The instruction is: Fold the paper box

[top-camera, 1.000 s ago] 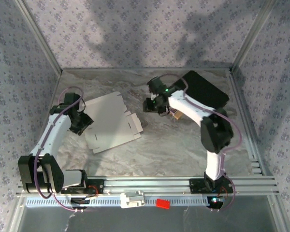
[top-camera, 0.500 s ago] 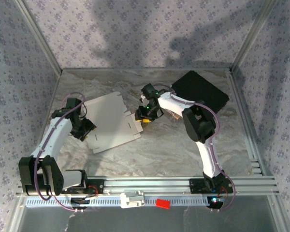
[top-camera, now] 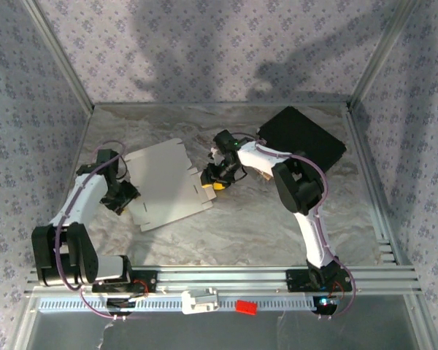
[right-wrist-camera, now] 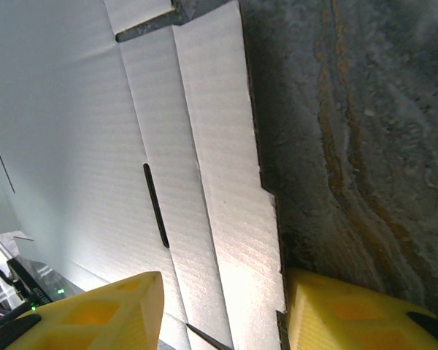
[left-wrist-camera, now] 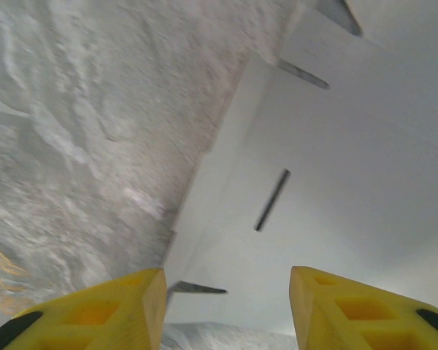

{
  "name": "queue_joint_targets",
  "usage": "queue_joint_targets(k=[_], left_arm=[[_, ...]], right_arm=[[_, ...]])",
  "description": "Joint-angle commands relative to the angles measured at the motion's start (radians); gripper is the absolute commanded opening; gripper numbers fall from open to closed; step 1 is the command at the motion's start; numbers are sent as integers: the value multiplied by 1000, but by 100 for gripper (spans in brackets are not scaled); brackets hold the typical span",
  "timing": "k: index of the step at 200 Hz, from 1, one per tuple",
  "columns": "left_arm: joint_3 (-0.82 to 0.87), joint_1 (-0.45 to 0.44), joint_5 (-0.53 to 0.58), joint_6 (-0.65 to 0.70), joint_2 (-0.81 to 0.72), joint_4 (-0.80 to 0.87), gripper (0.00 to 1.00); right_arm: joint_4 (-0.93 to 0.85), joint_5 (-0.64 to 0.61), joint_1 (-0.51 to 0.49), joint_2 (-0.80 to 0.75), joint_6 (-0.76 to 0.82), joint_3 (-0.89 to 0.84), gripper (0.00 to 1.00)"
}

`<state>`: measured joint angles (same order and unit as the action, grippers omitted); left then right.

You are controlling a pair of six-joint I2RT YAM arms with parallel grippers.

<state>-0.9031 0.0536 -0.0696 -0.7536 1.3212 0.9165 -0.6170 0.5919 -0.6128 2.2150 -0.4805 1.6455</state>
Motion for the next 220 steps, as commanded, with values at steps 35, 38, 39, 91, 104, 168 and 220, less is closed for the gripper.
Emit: queue_joint_targets(k=[35,38,39,91,104,168,220], left_arm=[[68,62,-32,86,74,-167,51],[69,63,-32,89,81,-171,51],[69,63,-32,89,83,-173,51],[115,69,-10,108,139,-232,48],[135,69,-29,102,142,-280,45],[139,65,-187,-89,4,-355,0],[39,-37,-166,-506,-162,-365,0]], right_arm=[[-10,82,13,40,-21,19,48],[-11,86,14,41,-22,21,48],[-11,87,14,41,-23,21,48],[-4,128,29,48,-40,26,49],[-4,135,30,45,-41,29,49],[11,17,92,-147,-131,-58,53],[199,-85,162,-497,-527,-238,59]])
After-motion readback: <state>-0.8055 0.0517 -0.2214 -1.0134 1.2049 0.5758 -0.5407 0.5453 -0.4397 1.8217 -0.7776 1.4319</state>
